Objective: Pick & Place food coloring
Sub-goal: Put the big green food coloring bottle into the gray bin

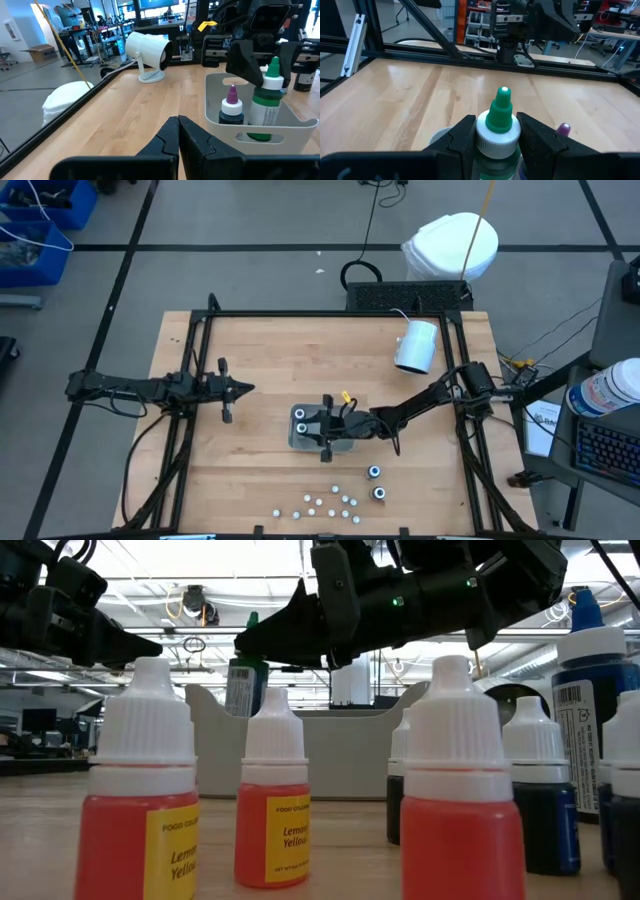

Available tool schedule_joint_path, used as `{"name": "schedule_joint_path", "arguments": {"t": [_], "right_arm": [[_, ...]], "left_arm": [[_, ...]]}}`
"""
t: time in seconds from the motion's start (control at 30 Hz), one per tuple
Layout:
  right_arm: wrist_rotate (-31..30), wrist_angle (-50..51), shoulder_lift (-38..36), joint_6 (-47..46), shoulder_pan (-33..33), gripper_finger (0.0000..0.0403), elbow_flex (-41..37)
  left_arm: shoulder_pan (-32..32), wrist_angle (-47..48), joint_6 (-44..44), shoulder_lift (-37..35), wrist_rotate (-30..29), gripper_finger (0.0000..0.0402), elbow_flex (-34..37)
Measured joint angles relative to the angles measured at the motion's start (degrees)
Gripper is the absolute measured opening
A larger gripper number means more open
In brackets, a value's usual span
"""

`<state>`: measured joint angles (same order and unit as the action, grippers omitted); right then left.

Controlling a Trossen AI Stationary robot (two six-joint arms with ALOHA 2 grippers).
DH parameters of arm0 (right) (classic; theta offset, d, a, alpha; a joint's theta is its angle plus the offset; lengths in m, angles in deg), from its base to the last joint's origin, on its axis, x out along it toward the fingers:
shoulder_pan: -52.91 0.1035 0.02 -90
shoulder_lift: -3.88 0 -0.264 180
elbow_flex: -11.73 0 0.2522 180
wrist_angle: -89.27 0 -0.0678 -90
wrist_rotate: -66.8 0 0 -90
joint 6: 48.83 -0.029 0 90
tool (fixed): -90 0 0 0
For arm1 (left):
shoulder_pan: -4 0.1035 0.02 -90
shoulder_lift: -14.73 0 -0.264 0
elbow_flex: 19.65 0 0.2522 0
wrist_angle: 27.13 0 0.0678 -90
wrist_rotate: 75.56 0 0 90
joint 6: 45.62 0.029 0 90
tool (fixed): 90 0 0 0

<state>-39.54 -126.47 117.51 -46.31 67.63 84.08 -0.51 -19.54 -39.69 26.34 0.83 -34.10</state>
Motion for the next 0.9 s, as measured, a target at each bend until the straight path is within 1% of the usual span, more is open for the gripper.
{"name": "schedule_joint_path", "arguments": {"t": [0.17,0.27,0.43,0.67,0.8,0.9], "right_arm": [[-1.4,0.3,0.0,-1.1,0.0,0.0121,0.0],[0.0,1.7,0.0,0.6,-0.1,0.0121,0.0],[0.4,3.1,0.0,4.2,0.0,0.0121,0.0],[-0.1,2.6,0.0,0.3,-0.4,0.0121,0.0],[0.1,0.5,3.3,1.7,-0.5,0.0121,1.2],[0.0,0.4,6.6,2.8,-0.4,0.0121,4.2]], "left_arm": [[0.0,0.0,1.2,0.0,0.0,0.0010,0.0],[0.0,0.0,1.3,0.0,0.0,0.0010,0.0],[0.0,0.0,1.3,0.0,0.0,0.0010,0.0],[0.0,0.0,1.3,0.0,0.0,0.0010,0.0],[0.0,0.0,1.3,0.0,0.0,0.0010,0.0],[0.0,0.1,1.3,0.0,0.0,0.0010,0.0]]}}
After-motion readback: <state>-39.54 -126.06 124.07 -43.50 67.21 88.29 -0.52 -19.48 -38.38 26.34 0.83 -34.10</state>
